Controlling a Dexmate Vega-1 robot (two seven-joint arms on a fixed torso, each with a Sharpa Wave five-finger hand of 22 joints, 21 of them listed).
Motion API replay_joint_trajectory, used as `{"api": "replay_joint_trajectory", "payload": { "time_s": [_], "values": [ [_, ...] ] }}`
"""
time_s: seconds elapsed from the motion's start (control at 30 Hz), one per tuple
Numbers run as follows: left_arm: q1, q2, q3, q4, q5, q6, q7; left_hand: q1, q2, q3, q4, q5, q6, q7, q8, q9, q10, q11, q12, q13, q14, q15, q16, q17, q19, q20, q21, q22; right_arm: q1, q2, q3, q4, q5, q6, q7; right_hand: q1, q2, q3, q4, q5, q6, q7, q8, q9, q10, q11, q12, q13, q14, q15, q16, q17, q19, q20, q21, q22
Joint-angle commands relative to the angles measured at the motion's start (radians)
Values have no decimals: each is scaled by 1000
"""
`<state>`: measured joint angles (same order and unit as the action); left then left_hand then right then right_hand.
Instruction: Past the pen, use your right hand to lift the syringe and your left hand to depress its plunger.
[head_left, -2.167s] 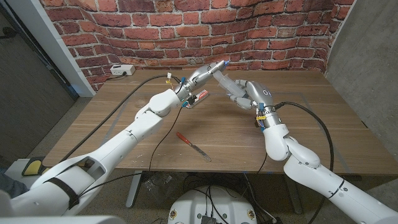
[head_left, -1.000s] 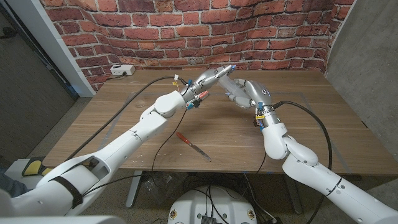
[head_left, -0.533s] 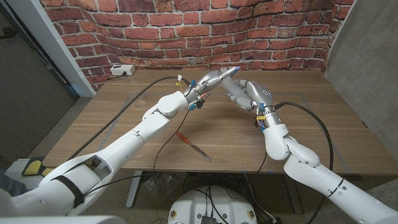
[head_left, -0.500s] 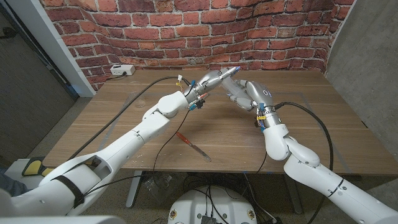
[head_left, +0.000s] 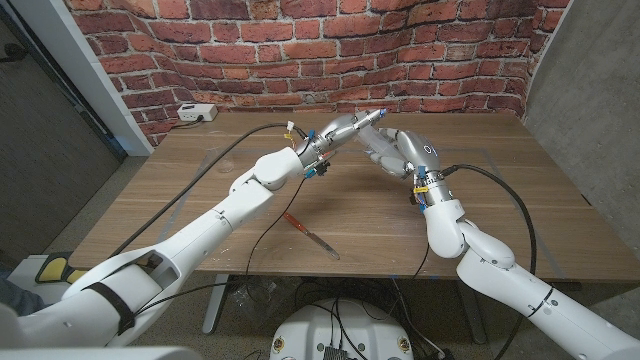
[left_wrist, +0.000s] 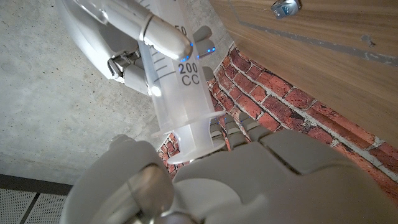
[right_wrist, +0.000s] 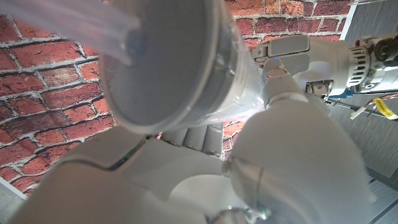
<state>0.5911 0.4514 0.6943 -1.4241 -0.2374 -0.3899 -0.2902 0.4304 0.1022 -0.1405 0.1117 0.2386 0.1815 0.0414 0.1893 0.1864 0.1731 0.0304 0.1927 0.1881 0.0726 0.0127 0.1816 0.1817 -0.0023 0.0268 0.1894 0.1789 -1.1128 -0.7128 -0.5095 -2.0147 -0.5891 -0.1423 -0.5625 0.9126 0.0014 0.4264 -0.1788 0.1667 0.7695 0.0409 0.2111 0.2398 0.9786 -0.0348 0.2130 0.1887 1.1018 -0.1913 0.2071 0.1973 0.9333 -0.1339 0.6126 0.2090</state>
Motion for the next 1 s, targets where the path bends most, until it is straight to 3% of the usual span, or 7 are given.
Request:
{"api": "replay_joint_trajectory", "payload": {
  "time_s": [0.03,0.3,0.83,0.93,1.0],
  "values": [
    [5,7,-12,-8,-2,-3,14,3,7,-10,2,4,-3,-6,4,1,-2,1,5,2,-3,3,3,1,-8,2,6,2,-2,0,4,3,0,-8,-3,162,172,79,72,5,154,-143,6,3,69,-64,-1,5,-1,-34,6,5,2,-82,10,2],
    [10,13,-20,-15,-7,-5,18,4,8,-11,2,4,-2,-6,5,1,-4,1,5,2,-3,4,4,1,-10,3,6,2,-1,-1,5,6,1,-11,-4,164,173,79,71,5,155,-140,5,3,69,-53,-2,5,7,-36,9,5,6,-82,17,1],
    [23,25,-46,-20,-29,-11,33,5,9,-13,2,5,0,-5,6,2,-1,-2,7,2,-3,3,4,1,-10,2,8,2,-4,-6,7,3,2,-18,-2,167,172,80,68,5,157,-141,5,4,70,-64,-1,6,11,-35,9,5,6,-83,27,0],
    [26,28,-51,-21,-31,-14,36,5,9,-14,2,5,0,-5,7,2,-2,-1,7,2,-2,4,5,1,-11,3,8,2,-3,-6,6,3,2,-20,0,167,172,80,69,5,156,-141,4,4,70,-54,-1,6,11,-35,9,5,4,-83,31,-1],
    [29,30,-54,-22,-34,-15,39,5,9,-14,2,5,0,-5,7,1,-2,0,7,2,-2,3,5,1,-11,3,8,2,-1,-7,5,3,1,-20,3,166,173,79,70,5,157,-142,4,5,68,-65,-2,7,11,-34,9,5,4,-83,33,-1]
  ]
}}
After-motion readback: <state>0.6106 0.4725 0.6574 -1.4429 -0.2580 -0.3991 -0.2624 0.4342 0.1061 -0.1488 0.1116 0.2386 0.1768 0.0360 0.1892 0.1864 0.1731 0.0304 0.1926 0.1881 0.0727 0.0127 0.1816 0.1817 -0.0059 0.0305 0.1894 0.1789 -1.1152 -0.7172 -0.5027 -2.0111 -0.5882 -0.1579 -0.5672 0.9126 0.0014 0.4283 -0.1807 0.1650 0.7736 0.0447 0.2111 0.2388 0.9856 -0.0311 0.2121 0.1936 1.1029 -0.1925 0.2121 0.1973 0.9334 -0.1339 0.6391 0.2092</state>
